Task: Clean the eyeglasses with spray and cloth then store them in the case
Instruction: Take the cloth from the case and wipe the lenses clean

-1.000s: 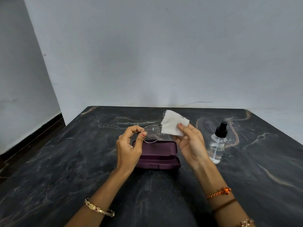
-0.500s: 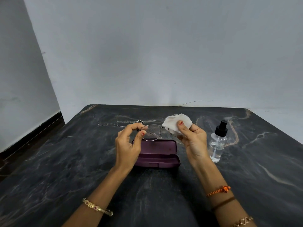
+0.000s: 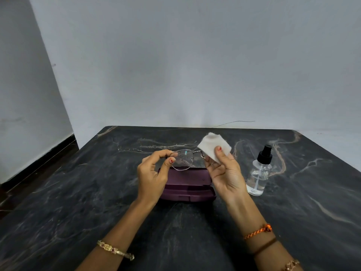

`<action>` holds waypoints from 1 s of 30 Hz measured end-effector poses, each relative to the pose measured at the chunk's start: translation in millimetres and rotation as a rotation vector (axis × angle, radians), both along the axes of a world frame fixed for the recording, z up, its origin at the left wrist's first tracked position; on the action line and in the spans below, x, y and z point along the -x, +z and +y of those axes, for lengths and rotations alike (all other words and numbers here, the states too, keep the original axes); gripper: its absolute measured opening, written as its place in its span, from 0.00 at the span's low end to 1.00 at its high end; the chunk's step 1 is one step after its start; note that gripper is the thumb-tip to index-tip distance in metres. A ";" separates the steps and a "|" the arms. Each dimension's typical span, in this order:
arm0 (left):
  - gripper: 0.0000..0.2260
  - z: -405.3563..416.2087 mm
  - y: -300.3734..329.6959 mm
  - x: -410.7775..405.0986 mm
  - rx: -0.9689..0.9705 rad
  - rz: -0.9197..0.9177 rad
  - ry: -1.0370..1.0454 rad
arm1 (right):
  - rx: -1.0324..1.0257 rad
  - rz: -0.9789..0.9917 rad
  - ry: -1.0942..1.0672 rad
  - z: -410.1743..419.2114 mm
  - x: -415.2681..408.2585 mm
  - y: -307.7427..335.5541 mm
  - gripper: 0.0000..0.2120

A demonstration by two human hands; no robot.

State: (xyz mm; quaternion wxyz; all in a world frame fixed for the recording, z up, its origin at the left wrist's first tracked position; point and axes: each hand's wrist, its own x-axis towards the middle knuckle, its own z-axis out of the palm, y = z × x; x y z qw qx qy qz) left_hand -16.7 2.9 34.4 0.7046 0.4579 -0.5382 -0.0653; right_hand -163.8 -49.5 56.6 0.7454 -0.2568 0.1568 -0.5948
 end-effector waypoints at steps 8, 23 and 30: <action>0.08 1.6 2.0 -2.0 0.040 0.034 0.063 | 0.275 0.381 -0.083 1.7 6.6 0.4 0.13; 0.10 5.1 3.0 7.7 0.025 -0.013 0.055 | -0.186 -0.145 -0.055 6.2 -1.2 3.5 0.03; 0.10 4.6 0.2 9.8 0.081 -0.073 0.080 | 0.036 -0.038 0.010 4.4 -3.5 0.6 0.09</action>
